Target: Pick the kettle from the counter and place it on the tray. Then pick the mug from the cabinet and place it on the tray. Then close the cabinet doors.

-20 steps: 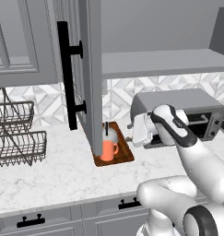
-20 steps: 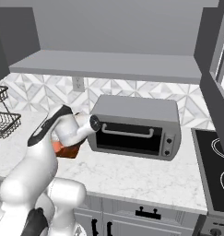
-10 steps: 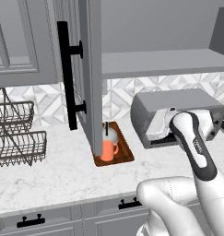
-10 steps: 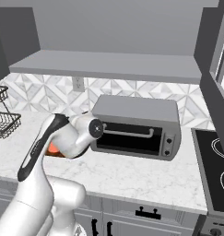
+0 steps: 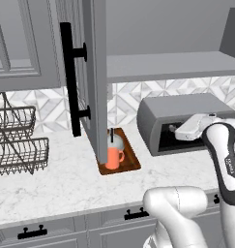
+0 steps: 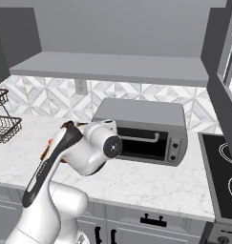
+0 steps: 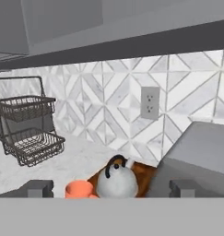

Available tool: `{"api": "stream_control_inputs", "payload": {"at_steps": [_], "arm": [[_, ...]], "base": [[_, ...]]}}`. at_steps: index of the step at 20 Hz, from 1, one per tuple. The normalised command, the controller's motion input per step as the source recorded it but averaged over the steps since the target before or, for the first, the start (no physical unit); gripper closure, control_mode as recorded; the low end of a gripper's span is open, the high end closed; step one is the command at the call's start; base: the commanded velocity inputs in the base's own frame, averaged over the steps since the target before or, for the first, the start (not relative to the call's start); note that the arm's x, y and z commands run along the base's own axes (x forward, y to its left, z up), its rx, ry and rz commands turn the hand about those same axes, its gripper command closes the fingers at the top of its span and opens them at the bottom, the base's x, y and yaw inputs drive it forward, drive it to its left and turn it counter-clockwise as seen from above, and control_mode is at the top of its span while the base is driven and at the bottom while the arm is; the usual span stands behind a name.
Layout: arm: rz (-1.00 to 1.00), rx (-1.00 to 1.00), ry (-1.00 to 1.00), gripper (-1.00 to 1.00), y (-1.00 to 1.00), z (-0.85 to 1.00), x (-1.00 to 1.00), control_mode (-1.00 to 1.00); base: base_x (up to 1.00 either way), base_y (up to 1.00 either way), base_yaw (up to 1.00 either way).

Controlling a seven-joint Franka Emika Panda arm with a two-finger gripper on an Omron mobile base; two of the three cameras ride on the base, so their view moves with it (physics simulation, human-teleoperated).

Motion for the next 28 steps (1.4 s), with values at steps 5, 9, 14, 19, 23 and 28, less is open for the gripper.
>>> {"api": "stream_control_inputs", "payload": {"at_steps": [5, 9, 14, 19, 23, 28], "arm": [[-0.14, 0.16, -0.01, -1.0, -0.35, -0.06, -0.26, -1.0], [-0.16, 0.26, 0.0, -1.0, -0.61, 0.02, -0.21, -1.0], [-0.15, 0.27, 0.0, -1.0, -0.69, 0.08, -0.14, -1.0], [-0.14, 0.25, -0.05, -1.0, -0.65, 0.33, -0.07, -1.0], [-0.11, 0.21, -0.11, -1.0, -0.63, 0.54, 0.0, -1.0], [-0.1, 0.13, -0.03, -1.0, -0.45, 0.6, -0.06, -1.0]], "base": [[0.0, 0.0, 0.0], [0.0, 0.0, 0.0], [0.0, 0.0, 0.0], [0.0, 0.0, 0.0], [0.0, 0.0, 0.0], [0.0, 0.0, 0.0]]}}
